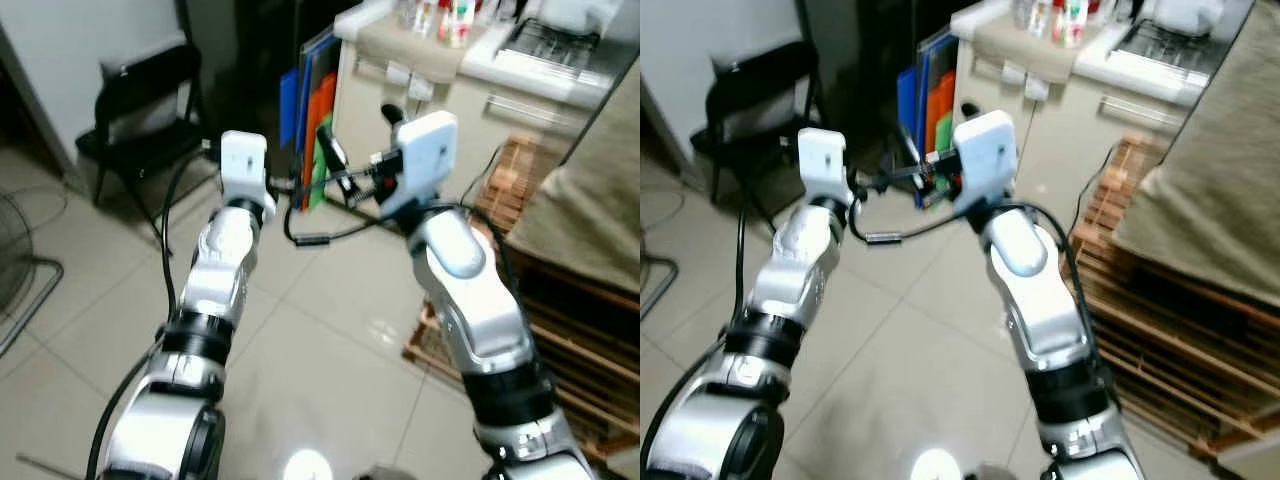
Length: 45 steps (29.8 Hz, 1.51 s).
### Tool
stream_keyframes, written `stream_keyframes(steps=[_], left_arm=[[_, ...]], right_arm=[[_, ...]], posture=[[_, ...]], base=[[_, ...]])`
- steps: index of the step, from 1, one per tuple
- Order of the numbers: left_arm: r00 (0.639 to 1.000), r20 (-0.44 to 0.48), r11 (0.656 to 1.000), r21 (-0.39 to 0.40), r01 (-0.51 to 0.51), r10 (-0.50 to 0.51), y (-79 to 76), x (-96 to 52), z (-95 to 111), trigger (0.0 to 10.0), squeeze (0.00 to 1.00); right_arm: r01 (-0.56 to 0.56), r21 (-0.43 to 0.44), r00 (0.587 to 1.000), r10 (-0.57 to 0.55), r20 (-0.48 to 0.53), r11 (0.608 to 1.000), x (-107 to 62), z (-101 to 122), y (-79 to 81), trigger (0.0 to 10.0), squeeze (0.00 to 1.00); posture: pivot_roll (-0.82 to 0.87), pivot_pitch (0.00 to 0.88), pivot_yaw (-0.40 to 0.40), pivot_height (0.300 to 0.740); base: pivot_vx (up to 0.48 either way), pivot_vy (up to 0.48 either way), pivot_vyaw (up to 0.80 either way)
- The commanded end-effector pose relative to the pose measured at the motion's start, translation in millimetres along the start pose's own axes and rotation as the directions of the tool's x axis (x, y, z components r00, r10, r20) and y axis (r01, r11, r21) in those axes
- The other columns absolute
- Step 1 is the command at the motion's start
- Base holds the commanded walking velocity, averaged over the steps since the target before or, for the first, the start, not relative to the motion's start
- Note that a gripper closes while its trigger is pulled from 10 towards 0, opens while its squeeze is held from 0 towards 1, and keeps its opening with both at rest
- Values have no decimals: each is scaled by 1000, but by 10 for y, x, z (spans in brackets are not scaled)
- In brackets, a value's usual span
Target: Restocking fridge
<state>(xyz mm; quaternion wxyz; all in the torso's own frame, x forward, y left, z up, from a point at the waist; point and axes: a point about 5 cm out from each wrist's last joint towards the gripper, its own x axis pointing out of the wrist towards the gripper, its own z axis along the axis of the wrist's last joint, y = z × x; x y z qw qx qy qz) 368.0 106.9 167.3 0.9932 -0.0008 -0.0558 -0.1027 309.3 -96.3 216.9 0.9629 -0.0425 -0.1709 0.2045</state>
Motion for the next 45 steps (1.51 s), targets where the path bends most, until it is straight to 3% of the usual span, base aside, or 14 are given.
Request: stream_keyframes(steps=[1, 2, 3, 5, 8, 9, 10, 11, 12, 23, 31, 40, 43, 45], left_arm=[[1000, -5, 1000, 18, -26, 26, 120, -33, -14, 10000, 0], [1000, -9, 999, 21, -27, 27, 134, -42, -25, 10000, 0], [999, -17, 999, 22, -31, 32, 169, -71, -53, 10000, 0], [999, -20, 999, 17, -31, 31, 177, -86, -68, 10000, 0], [999, -35, 1000, 17, -20, 20, 180, -139, -129, 10000, 0], [999, -42, 1000, 16, -16, 17, 178, -153, -147, 10000, 0], [999, -49, 1000, 17, -11, 12, 174, -171, -168, 10000, 0], [999, -49, 1000, 17, -11, 12, 174, -171, -168, 10000, 0], [998, -56, 1000, 11, -10, 11, 187, -185, -182, 10000, 0], [997, -76, 1000, 5, 18, -17, 202, -458, -317, 10000, 0], [995, -97, 999, 5, 32, -31, 195, -501, -358, 10000, 0], [992, -117, 999, 13, 43, -41, 209, -493, -396, 10000, 0], [993, -111, 999, 8, 43, -42, 199, -498, -392, 10000, 0], [992, -117, 999, 8, 40, -39, 167, -506, -406, 10000, 0]], right_arm=[[23, 19, 1000, -23, 20, 1000, -76, 58, -113, 10000, 0], [41, 21, 999, -42, 14, 999, -123, 44, -173, 10000, 0], [129, 18, 991, -128, -35, 992, -253, -65, -371, 10000, 0], [185, 20, 980, -184, -72, 982, -317, -147, -478, 10000, 0], [409, 28, 897, -395, -199, 912, -548, -461, -863, 10000, 0], [478, 17, 857, -461, -230, 878, -629, -550, -981, 10000, 0], [572, 9, 785, -545, -294, 820, -763, -699, -1134, 10000, 0], [572, 9, 785, -545, -294, 820, -763, -699, -1134, 10000, 0], [602, -28, 751, -578, -320, 798, -841, -776, -1188, 10000, 0], [479, -62, 809, -468, -355, 876, -743, -961, -899, 10000, 0], [482, -48, 806, -464, -368, 875, -736, -1016, -804, 10000, 0], [478, -53, 811, -464, -357, 877, -695, -1002, -770, 10000, 0], [462, -53, 830, -452, -327, 886, -673, -945, -752, 10000, 0], [380, -79, 880, -386, -277, 922, -646, -835, -683, 10000, 0]], posture=[[-48, 0, -31, 740], [-48, 0, -31, 740], [-48, 0, -29, 740], [-50, 0, -22, 740], [-50, 0, -13, 740], [-50, 0, -11, 740], [-50, 0, -8, 740], [-50, 0, -8, 740], [-42, 0, -5, 740], [-17, 0, -15, 740], [-27, 0, -1, 740], [-48, 0, 15, 740], [-54, 0, 14, 740], [-59, 0, 14, 740]], base=[[424, 0, 0], [424, 0, 0], [428, 0, 0], [426, 0, 0], [426, 0, 0], [428, 0, 0], [428, 0, 0], [428, 0, 0], [424, 0, 0], [427, 0, 0], [426, 0, 0], [413, 94, -744], [0, 0, 0], [0, 0, 0]])
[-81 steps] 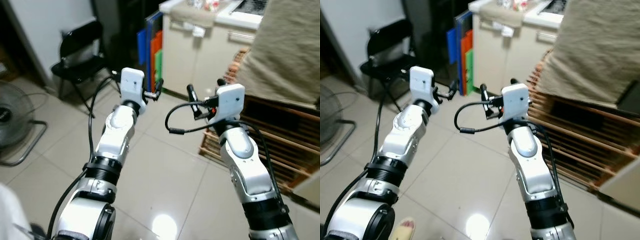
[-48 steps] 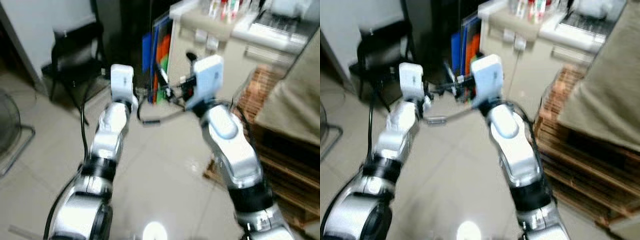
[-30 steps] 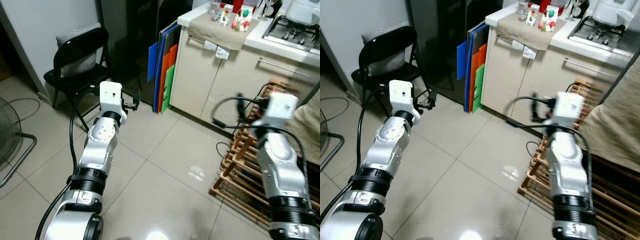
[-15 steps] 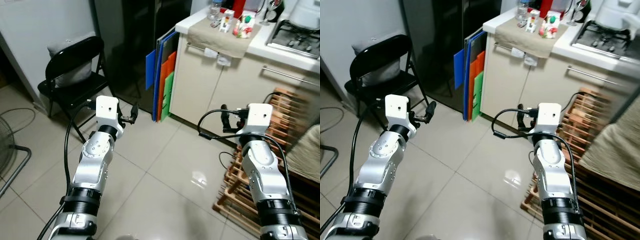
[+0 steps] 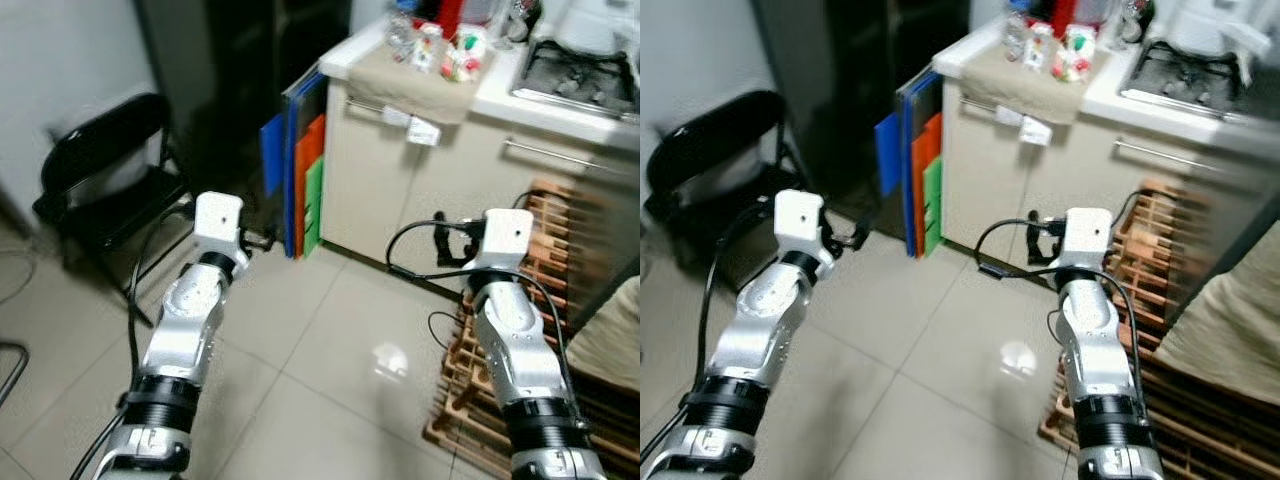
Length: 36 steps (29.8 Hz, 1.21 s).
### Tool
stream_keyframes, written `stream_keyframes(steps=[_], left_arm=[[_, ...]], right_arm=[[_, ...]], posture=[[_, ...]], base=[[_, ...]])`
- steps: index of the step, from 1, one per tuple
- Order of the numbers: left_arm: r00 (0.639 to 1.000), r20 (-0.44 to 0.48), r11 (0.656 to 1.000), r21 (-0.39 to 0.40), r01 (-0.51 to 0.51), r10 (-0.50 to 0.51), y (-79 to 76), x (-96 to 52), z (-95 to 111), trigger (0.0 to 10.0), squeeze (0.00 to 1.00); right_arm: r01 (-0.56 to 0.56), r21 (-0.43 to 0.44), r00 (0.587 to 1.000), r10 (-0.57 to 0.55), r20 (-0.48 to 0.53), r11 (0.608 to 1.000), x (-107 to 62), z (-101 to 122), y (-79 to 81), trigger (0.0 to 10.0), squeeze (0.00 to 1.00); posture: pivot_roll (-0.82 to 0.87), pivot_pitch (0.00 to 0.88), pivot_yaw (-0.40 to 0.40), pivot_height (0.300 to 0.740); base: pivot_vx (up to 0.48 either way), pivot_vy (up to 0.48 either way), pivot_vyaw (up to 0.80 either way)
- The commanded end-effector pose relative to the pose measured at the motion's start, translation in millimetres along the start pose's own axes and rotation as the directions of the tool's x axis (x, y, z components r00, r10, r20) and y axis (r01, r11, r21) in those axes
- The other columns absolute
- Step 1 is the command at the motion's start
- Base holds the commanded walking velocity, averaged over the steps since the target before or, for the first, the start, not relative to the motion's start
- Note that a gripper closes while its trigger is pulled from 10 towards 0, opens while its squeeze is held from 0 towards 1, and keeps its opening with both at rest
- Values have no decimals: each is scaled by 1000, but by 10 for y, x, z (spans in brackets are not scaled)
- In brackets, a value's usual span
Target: Restocking fridge
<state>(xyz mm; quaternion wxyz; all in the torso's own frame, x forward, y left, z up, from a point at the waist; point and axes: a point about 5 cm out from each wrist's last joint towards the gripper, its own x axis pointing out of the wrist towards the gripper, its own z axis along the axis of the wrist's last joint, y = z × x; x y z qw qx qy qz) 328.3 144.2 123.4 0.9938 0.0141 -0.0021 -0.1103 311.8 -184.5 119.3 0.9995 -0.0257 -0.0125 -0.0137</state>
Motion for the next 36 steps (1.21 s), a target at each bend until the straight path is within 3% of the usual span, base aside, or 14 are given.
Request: stream_keyframes(steps=[1, 2, 6, 7, 9, 12, 15, 17, 19, 21, 23, 25, 28, 36], left_arm=[[1000, -6, 1000, -6, 23, -23, -113, 10, -16, 10000, 0], [1000, -14, 1000, -5, 27, -27, -141, 7, -33, 10000, 0], [999, -19, 1000, -4, 30, -30, -158, 4, -44, 10000, 0], [999, -27, 999, -1, 40, -40, -151, -5, -59, 10000, 0], [999, -29, 999, -2, 43, -43, -141, -6, -62, 10000, 0], [999, -29, 999, -2, 43, -43, -140, -6, -62, 10000, 0], [996, -45, 997, 15, 72, -72, -131, -4, -75, 10000, 0], [994, -53, 995, 22, 95, -94, -156, 21, -81, 10000, 0], [993, -56, 994, 17, 104, -103, -192, 49, -84, 10000, 0], [993, -57, 994, 16, 106, -105, -199, 54, -84, 10000, 0], [992, -58, 994, 12, 112, -111, -229, 74, -84, 10000, 0], [992, -60, 993, 10, 116, -115, -245, 82, -86, 10000, 0], [989, -77, 992, -1, 129, -129, -280, 85, -122, 10000, 0], [982, -92, 986, -6, 167, -167, -361, 109, -155, 10000, 0]], right_arm=[[-26, -44, 998, 28, 49, 999, -28, 95, -20, 10000, 0], [25, -52, 999, -23, 33, 998, -55, 73, -124, 10000, 0], [68, -55, 998, -68, 18, 996, -76, 51, -207, 10000, 0], [243, -43, 968, -245, -51, 969, -176, -53, -560, 10000, 0], [284, -38, 956, -286, -70, 958, -220, -80, -661, 10000, 0], [280, -36, 957, -282, -70, 959, -220, -80, -658, 10000, 0], [89, -62, 976, -99, -195, 994, -388, -187, -524, 10000, 0], [94, -144, 932, -138, -335, 985, -573, -417, -647, 10000, 0], [220, -227, 850, -301, -433, 949, -718, -650, -906, 10000, 0], [244, -242, 828, -332, -452, 939, -752, -696, -956, 10000, 0], [259, -285, 735, -380, -562, 923, -965, -929, -1091, 10000, 0], [263, -294, 680, -393, -619, 919, -1097, -1043, -1150, 10000, 0], [385, -386, 579, -545, -607, 839, -1274, -991, -1493, 10000, 0], [512, -404, 489, -645, -587, 758, -1329, -814, -1793, 10000, 0]], posture=[[-59, 0, 14, 740], [-63, 0, 15, 740], [-66, 0, 19, 740], [-79, 0, 40, 740], [-79, 0, 40, 740], [-79, 0, 40, 740], [-135, 0, 86, 740], [-146, 0, 93, 740], [-154, 0, 95, 740], [-154, 0, 95, 740], [-170, 0, 95, 740], [-170, 0, 95, 740], [-190, 0, 96, 740], [-200, 0, 99, 740]], base=[[0, 0, 0], [0, 0, 0], [0, 0, 0], [0, 0, 0], [0, 0, 0], [0, 0, 0], [0, 0, 0], [0, 0, 0], [0, 0, 0], [0, 0, 0], [0, 0, 0], [0, 0, 0], [0, 0, 0], [0, 0, 0]])
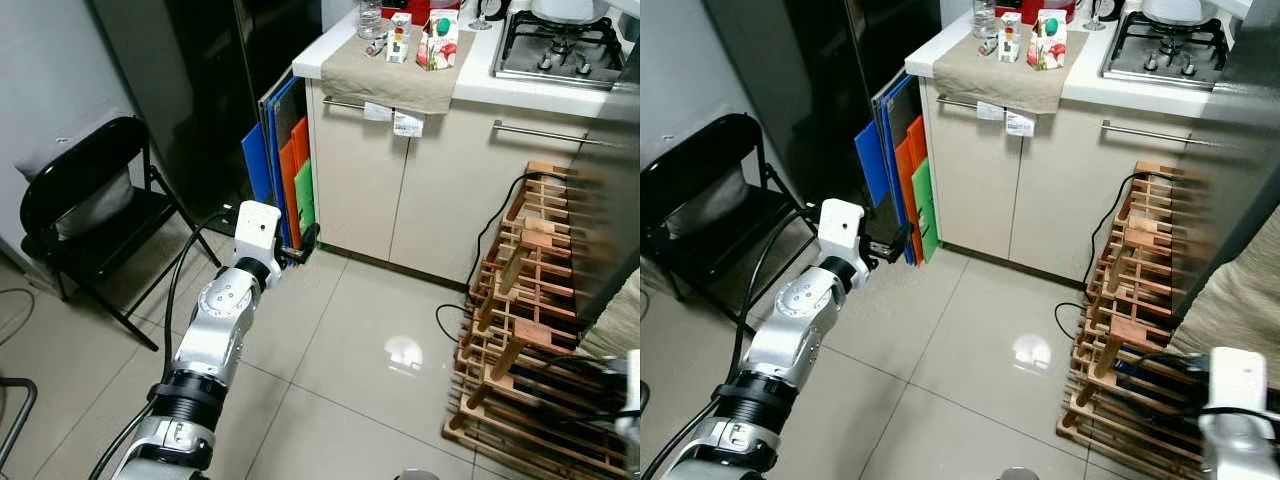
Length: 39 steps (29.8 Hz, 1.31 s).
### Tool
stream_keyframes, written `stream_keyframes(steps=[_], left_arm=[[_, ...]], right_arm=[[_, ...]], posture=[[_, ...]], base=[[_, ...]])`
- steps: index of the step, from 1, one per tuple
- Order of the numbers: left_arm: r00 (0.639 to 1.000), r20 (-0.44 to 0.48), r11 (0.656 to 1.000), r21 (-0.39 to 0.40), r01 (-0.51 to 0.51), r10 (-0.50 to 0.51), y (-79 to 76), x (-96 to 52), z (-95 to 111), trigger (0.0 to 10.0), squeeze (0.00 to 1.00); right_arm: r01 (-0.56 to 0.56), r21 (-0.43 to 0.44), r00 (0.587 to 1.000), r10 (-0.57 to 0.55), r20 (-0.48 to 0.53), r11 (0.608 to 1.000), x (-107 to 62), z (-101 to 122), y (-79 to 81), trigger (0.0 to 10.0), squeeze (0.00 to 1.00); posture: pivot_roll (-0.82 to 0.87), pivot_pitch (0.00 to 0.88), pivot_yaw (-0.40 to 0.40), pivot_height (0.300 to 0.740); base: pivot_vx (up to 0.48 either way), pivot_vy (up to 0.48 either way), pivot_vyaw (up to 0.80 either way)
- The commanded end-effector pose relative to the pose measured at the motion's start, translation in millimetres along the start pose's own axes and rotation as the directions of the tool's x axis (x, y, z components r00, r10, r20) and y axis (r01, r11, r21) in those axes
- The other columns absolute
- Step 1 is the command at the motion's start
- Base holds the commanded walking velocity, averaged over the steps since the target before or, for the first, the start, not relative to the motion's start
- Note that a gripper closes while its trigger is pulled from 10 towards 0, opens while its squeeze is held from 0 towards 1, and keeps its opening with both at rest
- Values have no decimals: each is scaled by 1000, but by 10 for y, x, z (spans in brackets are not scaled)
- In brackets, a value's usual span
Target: Restocking fridge
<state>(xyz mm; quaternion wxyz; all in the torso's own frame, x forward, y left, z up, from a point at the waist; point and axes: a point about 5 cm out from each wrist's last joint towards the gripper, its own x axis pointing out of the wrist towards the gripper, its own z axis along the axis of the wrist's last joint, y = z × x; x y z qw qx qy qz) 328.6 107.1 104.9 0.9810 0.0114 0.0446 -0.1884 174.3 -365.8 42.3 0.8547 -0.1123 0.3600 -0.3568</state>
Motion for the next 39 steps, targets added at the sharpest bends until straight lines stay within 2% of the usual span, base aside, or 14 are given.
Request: stream_keyframes(steps=[1, 4, 8, 14, 22, 24, 29, 32, 33, 34, 36, 37, 38, 39], left_arm=[[1000, -4, 1000, 17, 8, -7, 7, 25, 24, 10000, 0], [1000, -1, 1000, 19, 12, -12, -3, 37, 37, 10000, 0], [1000, 0, 1000, 19, 20, -20, -11, 39, 35, 10000, 0], [1000, -2, 999, 19, 28, -28, -29, 50, 31, 10000, 0], [999, 0, 999, 15, 33, -33, -58, 69, 33, 10000, 0], [1000, 9, 999, 13, 29, -30, -66, 86, 51, 10000, 0], [1000, 15, 1000, 13, 23, -23, -53, 90, 62, 10000, 0], [999, 39, 1000, -4, 8, -8, -23, 63, 82, 10000, 0], [998, 58, 1000, -22, 1, 1, -6, 46, 98, 10000, 0], [998, 58, 1000, -22, 1, 1, -6, 46, 98, 10000, 0], [995, 104, 999, -50, 2, 3, 5, 29, 156, 10000, 0], [995, 104, 999, -50, 2, 3, 5, 29, 156, 10000, 0], [987, 162, 998, -64, 7, 4, -1, 27, 253, 10000, 0], [987, 162, 998, -64, 7, 4, -1, 27, 253, 10000, 0]], right_arm=[[1, 34, 1000, -1, -13, 999, -5, 21, 1, 10000, 0], [102, 163, 994, -93, -65, 981, 46, -19, -155, 10000, 0], [261, 182, 960, -274, 48, 948, -2, 222, -374, 10000, 0], [305, 226, 930, -341, 141, 925, -72, 452, -365, 10000, 0], [128, 253, 953, -189, 235, 959, -100, 734, 69, 10000, 0], [51, 219, 959, -109, 261, 974, -100, 863, 302, 10000, 0], [3, 221, 948, -73, 311, 975, -131, 994, 374, 10000, 0], [-165, 189, 886, 61, 460, 968, -344, 1074, 551, 10000, 0], [-261, 135, 826, 149, 543, 956, -523, 1056, 704, 10000, 0], [-261, 135, 826, 149, 543, 956, -523, 1056, 704, 10000, 0], [-354, 96, 754, 222, 619, 930, -735, 1007, 868, 10000, 0], [-354, 96, 754, 222, 619, 930, -735, 1007, 868, 10000, 0], [-417, 64, 683, 266, 680, 906, -919, 996, 999, 10000, 0], [-417, 64, 683, 266, 680, 906, -919, 996, 999, 10000, 0]], posture=[[-200, 0, 99, 740], [-194, 0, 97, 740], [-191, 0, 98, 740], [-185, 0, 94, 740], [-186, 0, 92, 740], [-179, 0, 88, 740], [-165, 0, 72, 740], [-161, 0, 65, 740], [-161, 0, 63, 740], [-161, 0, 63, 740], [-159, 0, 62, 740], [-159, 0, 62, 740], [-159, 0, 63, 740], [-159, 0, 63, 740]], base=[[0, 0, 0], [0, 0, 0], [0, 0, 0], [0, 0, 0], [0, 0, 0], [0, 0, 0], [0, 0, 0], [0, 0, 0], [0, 0, 0], [0, 0, 0], [0, 0, 0], [0, 0, 0], [0, 0, 0], [0, 0, 0]])
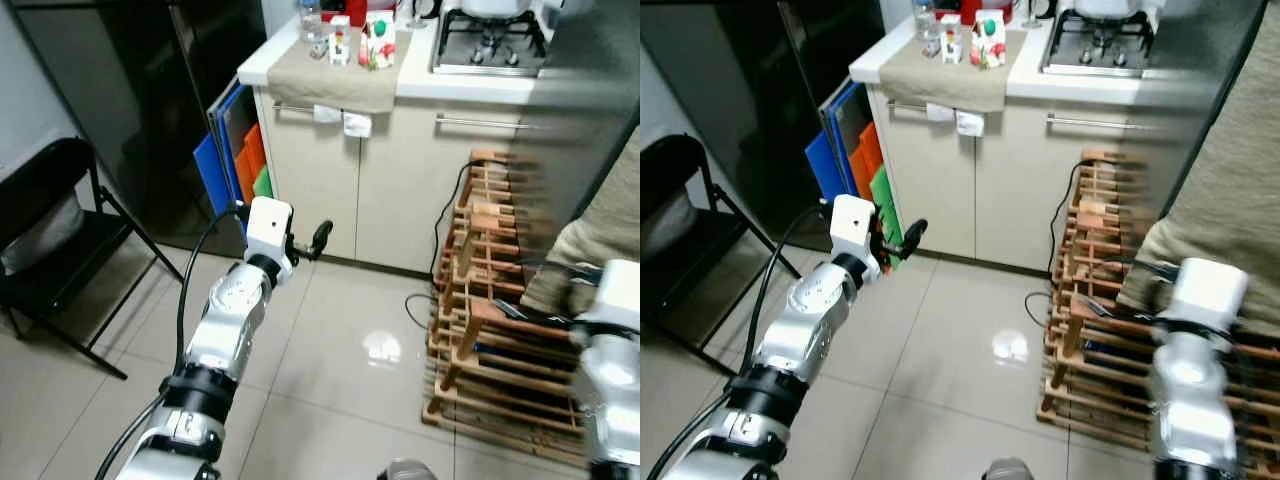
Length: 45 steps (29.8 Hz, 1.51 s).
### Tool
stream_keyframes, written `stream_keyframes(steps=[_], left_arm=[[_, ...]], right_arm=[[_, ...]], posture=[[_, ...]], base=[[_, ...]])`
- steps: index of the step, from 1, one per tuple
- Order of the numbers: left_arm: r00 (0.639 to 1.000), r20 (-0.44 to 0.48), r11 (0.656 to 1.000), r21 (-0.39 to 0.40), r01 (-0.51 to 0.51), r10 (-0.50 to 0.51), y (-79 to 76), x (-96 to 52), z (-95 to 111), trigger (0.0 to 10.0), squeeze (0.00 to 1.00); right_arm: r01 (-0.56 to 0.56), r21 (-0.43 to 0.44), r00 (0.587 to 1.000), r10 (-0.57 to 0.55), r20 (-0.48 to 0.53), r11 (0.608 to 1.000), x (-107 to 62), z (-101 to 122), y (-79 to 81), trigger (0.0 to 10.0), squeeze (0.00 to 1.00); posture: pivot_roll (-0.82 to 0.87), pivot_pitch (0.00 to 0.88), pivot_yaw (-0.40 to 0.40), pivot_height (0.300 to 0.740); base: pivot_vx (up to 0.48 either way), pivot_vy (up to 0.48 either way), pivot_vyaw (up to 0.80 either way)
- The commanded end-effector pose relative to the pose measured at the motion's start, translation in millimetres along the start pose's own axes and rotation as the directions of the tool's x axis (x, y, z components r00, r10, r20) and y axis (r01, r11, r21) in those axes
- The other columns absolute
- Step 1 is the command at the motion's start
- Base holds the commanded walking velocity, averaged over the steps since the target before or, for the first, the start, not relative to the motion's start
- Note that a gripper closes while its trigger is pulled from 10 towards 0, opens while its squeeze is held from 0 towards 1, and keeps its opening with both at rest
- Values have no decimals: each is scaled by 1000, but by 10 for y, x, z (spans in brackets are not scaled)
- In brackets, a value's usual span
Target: Restocking fridge
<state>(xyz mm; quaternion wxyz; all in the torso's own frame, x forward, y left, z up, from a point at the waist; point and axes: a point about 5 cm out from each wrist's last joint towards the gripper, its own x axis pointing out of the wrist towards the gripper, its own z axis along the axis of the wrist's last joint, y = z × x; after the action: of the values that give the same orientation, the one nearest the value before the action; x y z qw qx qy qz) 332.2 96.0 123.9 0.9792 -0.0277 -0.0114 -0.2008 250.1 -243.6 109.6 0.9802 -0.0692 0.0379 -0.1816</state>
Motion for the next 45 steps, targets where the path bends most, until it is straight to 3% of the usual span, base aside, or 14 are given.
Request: stream_keyframes(steps=[1, 6, 12, 18, 24, 27, 32, 39, 45], left_arm=[[997, 74, 1000, -22, -9, 10, 54, -8, 129, 10000, 0], [995, 96, 999, 0, 33, -33, -13, 26, 184, 10000, 0], [993, 110, 999, 0, 34, -34, 34, 43, 199, 10000, 0], [992, 54, 991, -70, -114, 118, 254, 0, 109, 10000, 0], [976, -18, 976, -15, -218, 218, 396, -79, -14, 10000, 0], [967, -26, 967, 52, -250, 252, 442, -99, -48, 10000, 0], [978, -13, 977, 52, -205, 206, 320, -139, -102, 10000, 0], [974, -2, 974, 1, -227, 227, 360, -66, -33, 10000, 0], [983, 41, 983, -12, -181, 181, 326, -25, 36, 10000, 0]], right_arm=[[-96, 3, 991, 96, 92, 995, -68, 123, 188, 10000, 0], [-139, 1, 984, 138, 109, 990, -50, 146, 236, 10000, 0], [-141, -1, 979, 139, 146, 990, 50, 203, 238, 10000, 0], [-85, 76, 991, 76, 112, 994, 169, 135, 222, 10000, 0], [-114, 56, 987, 107, 120, 992, 236, 116, 334, 10000, 0], [-112, 50, 987, 105, 118, 992, 258, 97, 349, 10000, 0], [-93, 59, 988, 85, 132, 994, 331, 112, 374, 10000, 0], [-97, 62, 983, 86, 164, 993, 373, 169, 419, 10000, 0], [-90, 69, 981, 76, 180, 994, 404, 191, 415, 10000, 0]], posture=[[-162, 0, 61, 740], [-158, 0, 53, 740], [-149, 0, 48, 740], [-132, 0, 48, 740], [-97, 0, 29, 740], [-94, 0, 28, 740], [-95, 0, 41, 740], [-103, 0, 47, 740], [-116, 0, 49, 740]], base=[[0, 0, -750], [0, 361, -699], [0, 480, -653], [0, 480, -654], [0, 80, -656], [0, 0, -660], [0, 0, -665], [0, 0, -666], [128, 204, -666]])
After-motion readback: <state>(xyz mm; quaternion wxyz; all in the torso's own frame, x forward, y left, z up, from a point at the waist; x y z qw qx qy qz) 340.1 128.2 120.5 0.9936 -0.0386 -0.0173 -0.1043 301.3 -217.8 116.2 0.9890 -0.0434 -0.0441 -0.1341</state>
